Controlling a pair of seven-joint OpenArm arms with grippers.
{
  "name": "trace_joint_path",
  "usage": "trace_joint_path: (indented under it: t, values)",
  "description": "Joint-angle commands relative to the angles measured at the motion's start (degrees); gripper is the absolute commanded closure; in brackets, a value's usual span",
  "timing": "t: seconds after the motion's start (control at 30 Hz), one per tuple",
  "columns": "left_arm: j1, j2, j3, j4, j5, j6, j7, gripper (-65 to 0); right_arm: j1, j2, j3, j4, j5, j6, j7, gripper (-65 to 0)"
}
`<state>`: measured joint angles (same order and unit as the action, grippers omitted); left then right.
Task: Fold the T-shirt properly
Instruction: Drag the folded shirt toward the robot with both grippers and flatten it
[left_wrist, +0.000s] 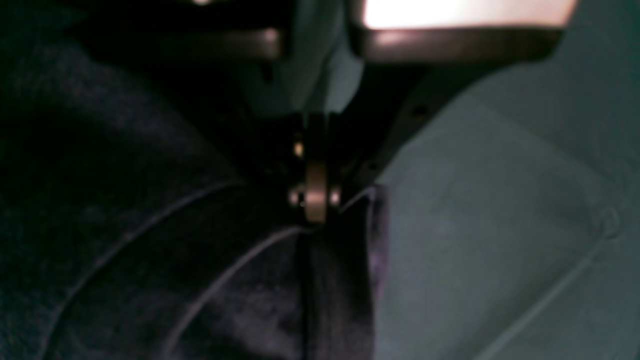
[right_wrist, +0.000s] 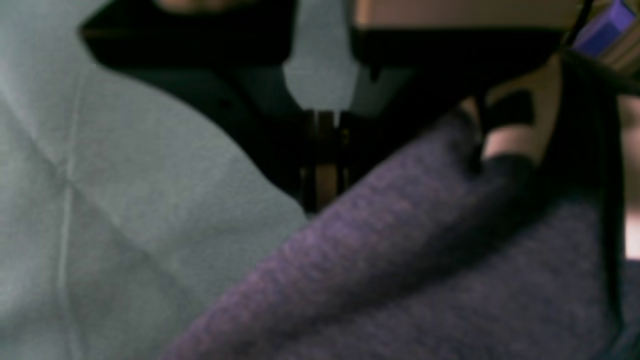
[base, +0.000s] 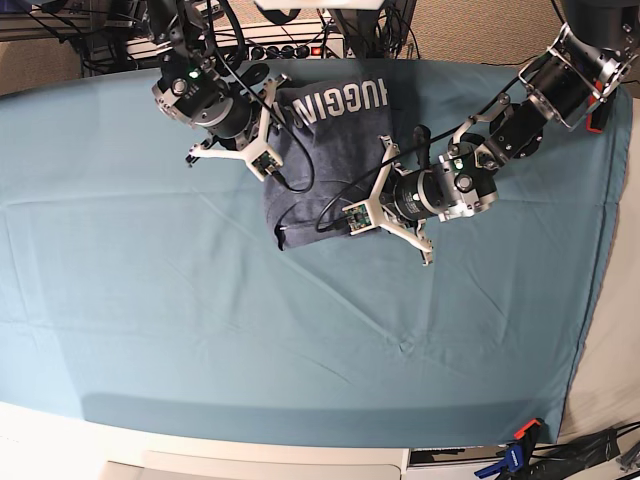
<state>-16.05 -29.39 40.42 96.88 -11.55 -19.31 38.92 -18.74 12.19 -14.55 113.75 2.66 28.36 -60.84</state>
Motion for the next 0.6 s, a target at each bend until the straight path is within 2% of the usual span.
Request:
trace_joint_path:
  t: [0.0, 0.17, 0.37, 0.57]
  values:
    - [-1.3, -0.3, -0.5, 0.8, 0.3, 0.5, -1.1, 0.0, -0.1, 0.2, 0.0, 0.5, -1.7, -0.1, -0.4, 0.0]
    - [-1.5, -1.6, -0.6, 0.8, 0.6, 3.4, -1.5, 0.0, -0.1, 0.2, 0.0, 0.5, -7.2, -4.3, 3.3, 0.0]
    - [-2.1, -2.2, -1.3, 0.8, 0.6, 3.5, -1.5, 0.0, 2.1, 0.2, 0.7, 0.5, -8.7, -5.1, 4.5, 0.0]
    - [-2.1, -2.2, -5.1, 0.8, 0.4, 3.5, -1.5, 0.0, 3.7, 0.2, 8.6, 0.5, -7.6, -5.6, 6.4, 0.0]
